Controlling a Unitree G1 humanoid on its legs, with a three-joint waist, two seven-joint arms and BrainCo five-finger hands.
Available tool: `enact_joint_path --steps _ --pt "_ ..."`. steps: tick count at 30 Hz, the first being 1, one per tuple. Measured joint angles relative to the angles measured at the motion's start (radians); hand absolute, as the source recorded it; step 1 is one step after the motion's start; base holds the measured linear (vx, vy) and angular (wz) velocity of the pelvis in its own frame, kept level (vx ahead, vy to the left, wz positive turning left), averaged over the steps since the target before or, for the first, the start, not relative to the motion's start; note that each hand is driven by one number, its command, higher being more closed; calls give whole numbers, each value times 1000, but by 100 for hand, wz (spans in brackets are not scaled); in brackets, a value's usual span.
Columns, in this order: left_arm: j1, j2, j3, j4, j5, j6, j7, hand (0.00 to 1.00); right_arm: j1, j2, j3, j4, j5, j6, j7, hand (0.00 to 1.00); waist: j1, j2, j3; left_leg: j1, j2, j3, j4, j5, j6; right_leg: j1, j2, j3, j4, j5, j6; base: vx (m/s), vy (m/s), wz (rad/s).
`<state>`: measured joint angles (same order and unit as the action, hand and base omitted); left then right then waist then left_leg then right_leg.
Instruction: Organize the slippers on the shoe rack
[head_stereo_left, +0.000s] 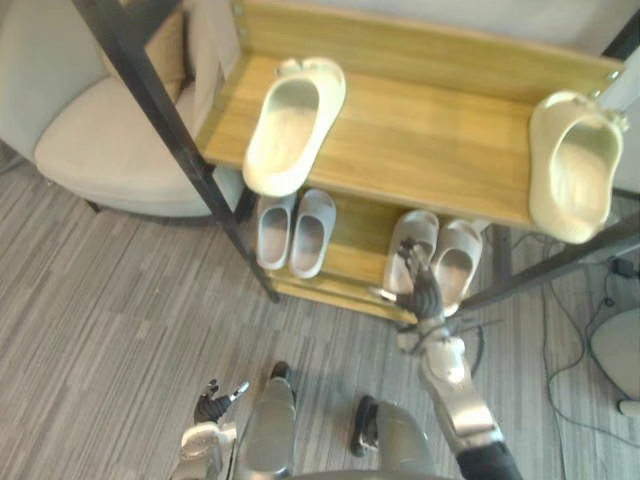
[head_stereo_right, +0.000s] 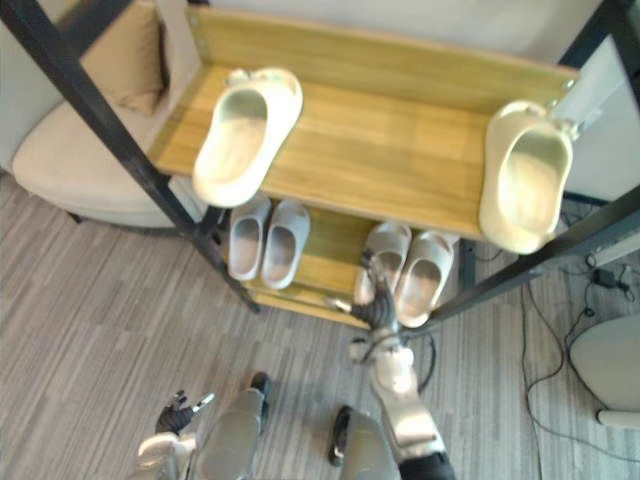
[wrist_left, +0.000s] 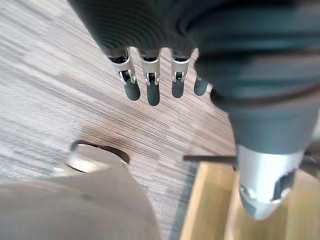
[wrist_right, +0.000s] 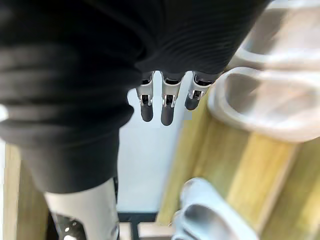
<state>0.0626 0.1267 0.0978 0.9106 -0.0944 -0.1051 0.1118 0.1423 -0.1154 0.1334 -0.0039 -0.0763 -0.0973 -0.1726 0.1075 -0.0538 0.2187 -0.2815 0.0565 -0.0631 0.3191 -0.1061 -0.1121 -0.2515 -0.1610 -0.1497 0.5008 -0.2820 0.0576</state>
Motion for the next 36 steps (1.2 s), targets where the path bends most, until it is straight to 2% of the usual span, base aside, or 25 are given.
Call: enact_joint_path --steps 4,7,8,10,11,14,17,21,25,29,31,35,36 --pt "4 -16 -47 13 15 4 -10 0 59 21 -60 170 -14 2 9 0 -13 10 -54 98 0 26 -102 28 5 78 1 10 -82 24 12 107 31 -12" --pt "10 -44 -61 24 30 5 -26 0 77 35 -99 315 -56 14 9 0 -34 25 -91 141 2 35 -158 44 6 110 5 13 -126 38 14 73 10 -8" --pt "11 -53 -78 27 37 6 -28 0 74 36 -113 412 -83 21 9 0 -48 34 -101 168 3 40 -194 58 6 127 7 15 -147 45 15 71 -2 -6" --pt "10 -60 -79 28 43 6 -28 0 75 37 -129 472 -83 30 8 0 -50 41 -107 184 5 44 -215 65 6 137 10 18 -161 51 16 56 -1 -8" --pt "10 -65 -88 28 54 6 -28 0 74 36 -144 564 -83 39 8 0 -52 48 -114 205 5 48 -233 69 7 156 11 20 -177 55 18 47 6 -8" --pt "8 -69 -101 28 56 6 -29 0 71 37 -156 654 -83 49 9 0 -52 52 -120 227 6 49 -251 73 7 177 13 20 -193 58 19 28 3 -2" --pt "3 -67 -148 26 74 5 -28 0 54 35 -176 755 -80 59 10 0 -57 54 -130 251 7 51 -285 85 8 195 17 22 -219 69 21 11 0 0" --pt "-11 -60 -277 -1 93 3 -29 0 16 35 -217 848 -81 58 8 0 -62 56 -132 274 5 47 -308 95 13 226 21 19 -256 85 24 5 6 2" --pt "-20 -37 -482 -149 93 0 -41 0 -18 34 -252 917 -81 58 8 0 -69 58 -133 283 -8 30 -323 106 20 244 20 10 -286 97 32 -6 17 10" --pt "-22 0 -660 -359 66 -27 -104 0 -33 35 -276 944 -80 59 9 0 -73 61 -135 290 -14 19 -353 122 26 254 18 -1 -308 105 32 12 19 10" --pt "-23 8 -701 -424 43 -30 -119 0 -33 35 -278 945 -80 59 8 0 -74 62 -135 294 -14 19 -354 123 26 259 18 -2 -314 108 32 0 0 0" --pt "-63 19 -801 -674 -108 -45 -143 0 -32 35 -274 942 -79 59 8 0 -77 68 -139 318 -14 19 -370 124 27 284 19 -4 -320 109 32 41 -1 0" --pt "-68 19 -806 -691 -113 -45 -142 0 -31 35 -272 939 -79 59 8 0 -77 69 -140 320 -14 20 -370 124 27 289 19 -4 -321 109 32 0 0 0"
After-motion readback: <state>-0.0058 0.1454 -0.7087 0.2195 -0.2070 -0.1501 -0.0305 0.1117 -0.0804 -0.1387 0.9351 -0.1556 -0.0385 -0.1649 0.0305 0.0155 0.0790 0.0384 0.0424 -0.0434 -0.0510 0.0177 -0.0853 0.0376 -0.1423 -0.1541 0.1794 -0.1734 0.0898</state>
